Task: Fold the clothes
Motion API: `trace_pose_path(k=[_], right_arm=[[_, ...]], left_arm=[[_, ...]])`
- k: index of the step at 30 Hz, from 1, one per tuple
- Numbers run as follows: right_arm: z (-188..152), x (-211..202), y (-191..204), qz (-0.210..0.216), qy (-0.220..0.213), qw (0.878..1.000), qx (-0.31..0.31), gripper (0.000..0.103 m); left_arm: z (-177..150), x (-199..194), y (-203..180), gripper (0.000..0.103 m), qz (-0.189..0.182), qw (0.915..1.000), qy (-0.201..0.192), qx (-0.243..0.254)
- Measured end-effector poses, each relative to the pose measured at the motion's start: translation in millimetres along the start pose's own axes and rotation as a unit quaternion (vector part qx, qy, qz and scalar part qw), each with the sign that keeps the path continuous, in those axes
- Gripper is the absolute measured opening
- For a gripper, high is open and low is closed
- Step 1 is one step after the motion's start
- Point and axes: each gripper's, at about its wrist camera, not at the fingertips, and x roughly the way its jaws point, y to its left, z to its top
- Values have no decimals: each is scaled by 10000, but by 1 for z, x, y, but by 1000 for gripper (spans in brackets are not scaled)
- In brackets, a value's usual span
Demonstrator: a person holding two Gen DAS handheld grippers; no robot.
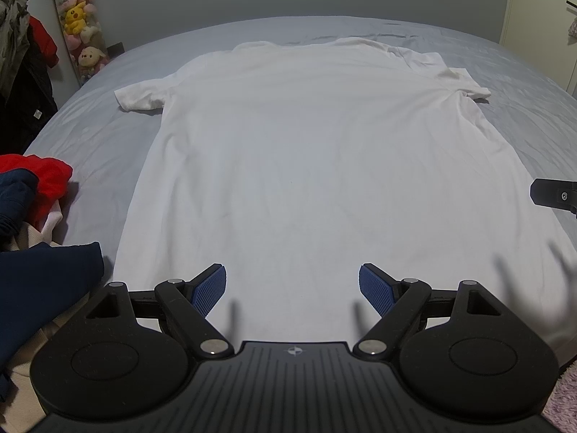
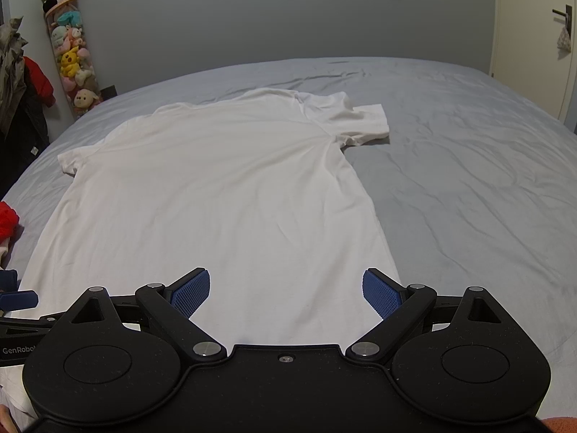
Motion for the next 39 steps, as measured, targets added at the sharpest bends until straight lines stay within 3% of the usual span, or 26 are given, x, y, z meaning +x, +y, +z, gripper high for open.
trace_pose_path(k=[25,29,34,39], right_arm=[[3,3,-7,83,197,9995,232,91],[12,8,-12,257,402,9982,358,91],[32,23,-24,391,646,9961,462,91],[55,45,-45,570,871,9919,725,91]], left_arm=[[11,4,1,81,-38,9998,198,10],[20,2,3,81,16,9997,226,131],[42,6,22,81,-168,9988,432,-162],[66,12,49,81,-79,9983,505,-297]])
